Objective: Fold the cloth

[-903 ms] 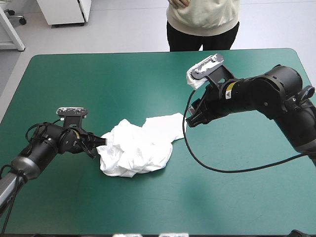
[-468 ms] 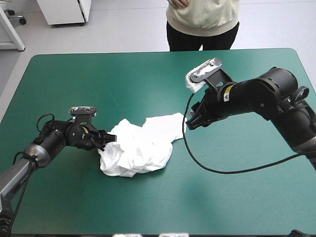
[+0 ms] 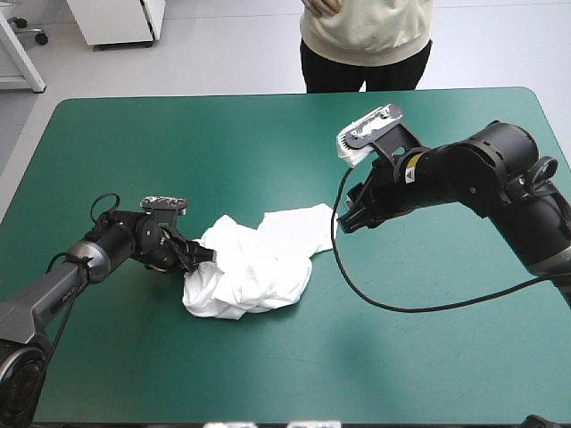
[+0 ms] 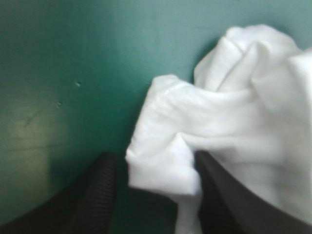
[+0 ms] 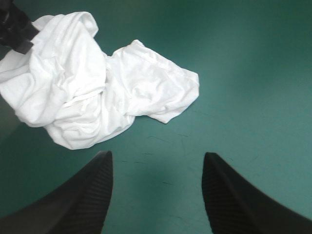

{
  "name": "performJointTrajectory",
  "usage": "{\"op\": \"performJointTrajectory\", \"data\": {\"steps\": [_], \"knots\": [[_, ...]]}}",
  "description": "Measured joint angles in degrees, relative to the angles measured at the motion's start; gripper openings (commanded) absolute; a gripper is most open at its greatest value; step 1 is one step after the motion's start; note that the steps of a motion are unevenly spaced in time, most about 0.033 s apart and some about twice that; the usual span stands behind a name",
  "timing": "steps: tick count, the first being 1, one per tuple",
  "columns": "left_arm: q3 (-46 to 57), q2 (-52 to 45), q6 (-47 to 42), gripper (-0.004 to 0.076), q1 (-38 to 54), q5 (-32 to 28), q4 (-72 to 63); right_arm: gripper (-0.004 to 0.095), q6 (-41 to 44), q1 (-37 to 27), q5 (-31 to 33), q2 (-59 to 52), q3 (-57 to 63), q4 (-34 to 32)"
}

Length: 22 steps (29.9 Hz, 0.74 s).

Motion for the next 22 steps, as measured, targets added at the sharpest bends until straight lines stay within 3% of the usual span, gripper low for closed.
{"op": "performJointTrajectory", "data": {"steps": [2, 7, 10, 13, 18, 22], "knots": [[-0.05, 0.11, 0.53, 0.0005, 0.31, 0.06, 0.58, 0.0526, 1.05, 0.00, 0.00, 0.00, 0.00, -2.22], [-0.06, 0.39, 2.01, -0.0009, 0.34, -1.09, -1.60, 0.0500, 3.19, 0.00, 0.01, 0.00, 0.00, -8.28], [-0.06, 0.39, 2.01, -0.0009, 0.34, -1.08, -2.01, 0.0503, 3.78, -1.34, -0.49, 0.65, 0.00, -8.71], [-0.06, 0.39, 2.01, -0.0009, 0.34, -1.14, -2.17, 0.0506, 2.81, -5.26, -3.20, 3.21, 0.00, -4.99], [-0.06, 0.39, 2.01, -0.0009, 0.34, -1.14, -2.24, 0.0506, -2.57, -14.94, -5.29, 12.37, 0.00, 7.73], [-0.06, 0.39, 2.01, -0.0009, 0.34, -1.04, -2.24, 0.0506, -5.37, -17.14, -6.11, 19.55, 0.07, 12.40]]}}
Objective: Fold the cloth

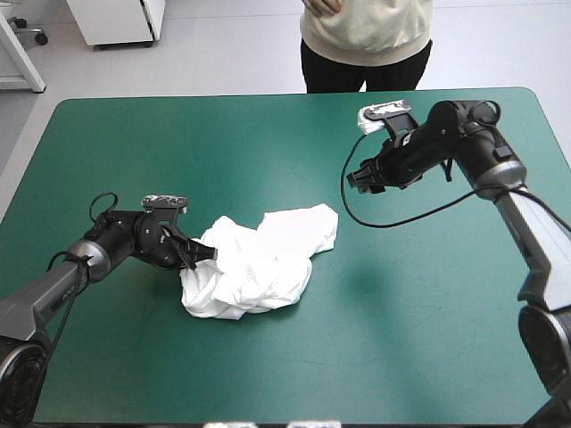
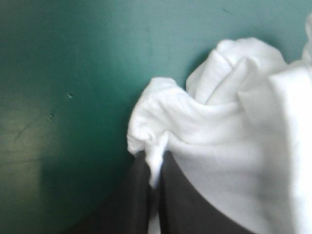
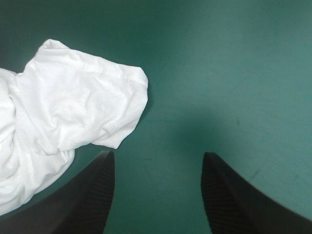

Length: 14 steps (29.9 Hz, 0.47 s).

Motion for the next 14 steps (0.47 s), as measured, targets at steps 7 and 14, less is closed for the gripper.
{"op": "performJointTrajectory", "data": {"steps": [7, 14], "knots": [[0.00, 0.00, 0.00, -0.0009, 0.00, 0.33, -0.02, 0.0505, -1.68, 2.78, -1.99, 9.31, 0.00, 1.32], [0.00, 0.00, 0.00, -0.0009, 0.00, 0.47, -0.02, 0.0505, -3.19, 3.80, -4.90, 15.58, 0.00, 3.52]]}}
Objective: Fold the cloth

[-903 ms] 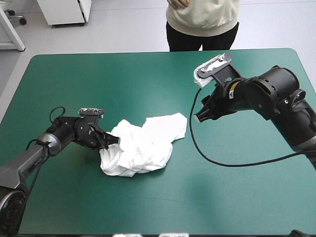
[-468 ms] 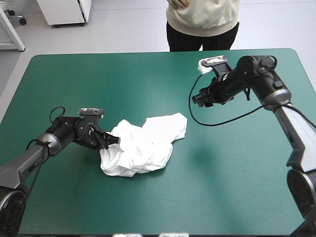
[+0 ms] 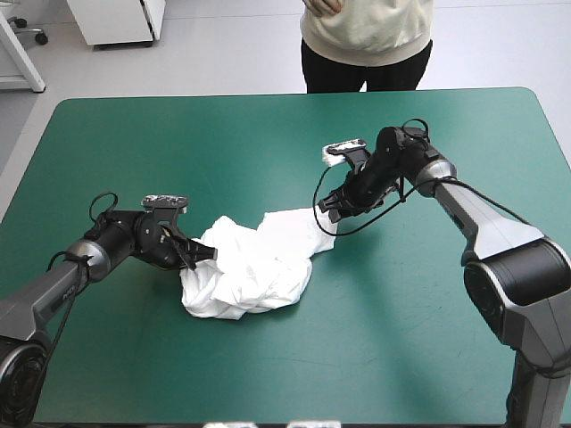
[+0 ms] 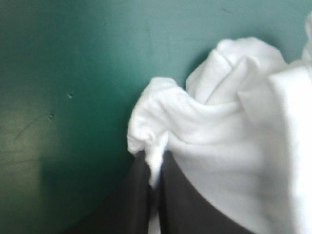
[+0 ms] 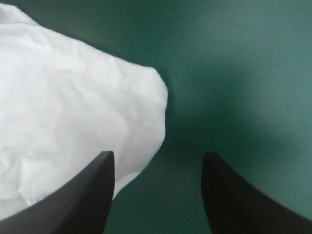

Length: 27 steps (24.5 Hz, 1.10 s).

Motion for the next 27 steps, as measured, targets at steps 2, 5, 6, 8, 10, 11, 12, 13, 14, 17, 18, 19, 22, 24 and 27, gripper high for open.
{"op": "performJointTrajectory", "data": {"steps": [2, 5, 6, 8, 10, 11, 12, 13, 14, 17, 18, 19, 22, 24, 27], "knots": [[-0.05, 0.00, 0.00, -0.0009, 0.00, 0.07, 0.00, 0.0505, -0.46, 0.31, -0.89, 1.19, 0.00, 1.25], [-0.05, 0.00, 0.00, -0.0009, 0.00, 0.07, -0.11, 0.0479, -0.69, 1.40, -1.39, 2.63, 0.00, 2.25], [-0.05, 0.00, 0.00, -0.0009, 0.00, 0.07, -0.11, 0.0463, -0.75, 1.93, -1.44, 3.13, 0.00, 2.40], [-0.05, 0.00, 0.00, -0.0009, 0.00, 0.07, -0.15, 0.0392, -0.88, 2.92, -1.46, 3.93, -0.07, 2.31], [-0.05, 0.00, 0.00, -0.0009, 0.00, 0.07, -0.15, 0.0175, -0.88, 3.65, -1.88, 4.01, -0.07, 1.97], [-0.05, 0.05, 0.00, -0.0009, 0.00, 0.07, -0.15, 0.0081, -0.42, 4.05, -2.04, 4.08, -0.07, 1.05], [-0.05, 0.05, 0.00, -0.0009, 0.00, 0.07, -0.15, -0.0007, -0.31, 4.09, -2.15, 4.12, -0.07, 0.40], [-0.05, 0.05, 0.00, -0.0009, 0.00, 0.07, -0.15, -0.0004, 0.05, 4.09, -2.33, 4.20, -0.07, -1.12], [-0.05, 0.05, 0.00, -0.0009, 0.00, 0.07, -0.15, -0.0003, 0.37, 4.09, -2.39, 4.20, -0.07, -1.89], [-0.05, -0.16, 0.00, -0.0009, 0.00, -0.37, -0.15, -0.0004, 1.03, 4.16, -2.45, 4.06, -0.12, -3.47], [0.02, -0.73, 0.00, -0.0009, 0.00, -0.85, -0.15, -0.0004, 1.30, 4.18, -2.19, 3.77, -0.12, -4.42], [0.14, -1.24, 0.00, -0.0009, 0.00, -1.10, -0.10, -0.0003, 1.49, 4.18, -1.80, 3.25, -0.06, -5.15], [-0.48, -5.69, 0.00, -0.0009, 0.00, 0.63, -0.10, -0.0004, 2.01, 4.18, -0.95, -3.06, 0.00, -8.56], [-4.82, -10.03, 0.38, -0.0009, 0.00, 3.63, 0.03, -0.0004, 2.08, 4.18, -0.34, -9.44, 0.00, -9.49], [-12.93, -15.61, 1.72, -0.0009, 0.00, 9.82, 0.16, -0.0004, 2.58, 4.18, 0.46, -19.07, 0.00, -11.16]]}}
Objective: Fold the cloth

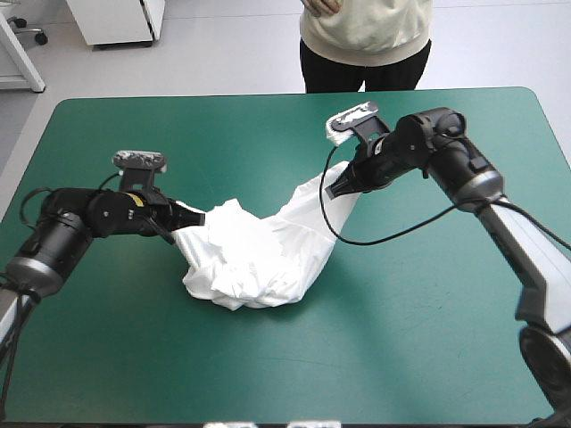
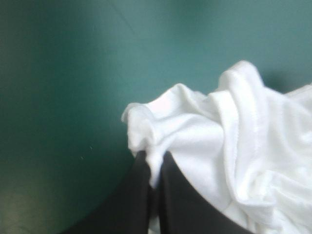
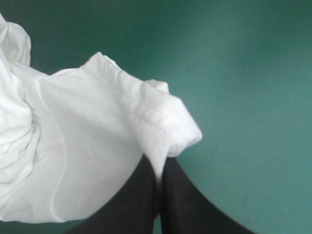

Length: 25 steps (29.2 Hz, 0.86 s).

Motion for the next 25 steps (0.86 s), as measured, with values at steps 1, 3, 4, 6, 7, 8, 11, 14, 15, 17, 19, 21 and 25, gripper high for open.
{"op": "performJointTrajectory", "data": {"steps": [1, 3, 4, 6, 7, 8, 11, 14, 15, 17, 19, 21, 25], "knots": [[-3.64, -1.93, 0.51, -0.0009, 0.00, 1.94, 0.45, -0.0004, 0.47, 0.00, 0.05, -3.57, 0.00, -1.02], [-8.49, -4.17, 0.91, -0.0009, 0.00, 4.01, 1.39, -0.0004, 1.24, 0.00, -0.13, -7.89, 0.00, -2.34], [-11.03, -4.98, 1.06, -0.0009, 0.00, 4.88, 1.83, -0.0004, 1.43, 0.00, -0.33, -9.52, 0.00, -2.65], [-16.19, -6.60, 1.44, -0.0009, 0.00, 7.09, 3.29, -0.0004, 1.65, 0.00, -0.98, -13.43, 0.00, -3.21], [-18.25, -7.08, 1.88, -0.0009, 0.00, 8.42, 4.05, -0.0004, 1.72, 0.00, -1.33, -14.92, 0.00, -3.45], [-20.32, -7.50, 2.29, -0.0009, 0.00, 9.46, 4.64, -0.0004, 1.72, 0.00, -1.88, -16.80, 0.00, -3.45], [-27.28, -8.69, 3.25, -0.0009, 0.00, 12.57, 6.52, -0.0004, 1.77, 0.00, -3.77, -22.02, 0.00, -4.00], [-34.75, -9.46, 4.72, -0.0009, 0.00, 14.48, 7.38, -0.0003, 0.71, 0.00, -5.69, -27.46, 0.00, -4.47], [-37.80, -9.72, 5.22, -0.0009, 0.00, 15.07, 7.38, -0.0003, -0.03, 0.00, -6.36, -29.80, -0.12, -4.53], [-42.30, -10.19, 6.23, -0.0009, 0.00, 15.64, 7.38, -0.0003, -1.03, 0.00, -6.57, -33.10, -1.22, -4.53], [-46.73, -10.64, 7.49, -0.0009, 0.00, 15.93, 7.38, -0.0003, -2.20, 0.00, -6.62, -36.25, -3.15, -4.53], [-51.65, -11.07, 8.29, -0.0009, 0.00, 16.28, 7.38, -0.0003, -3.07, 0.00, -6.56, -38.79, -6.23, -4.53], [-60.27, -11.56, 9.63, -0.0009, 0.00, 16.96, 6.56, -0.0003, -4.00, 0.00, -5.51, -41.46, -13.72, -4.53]]}}
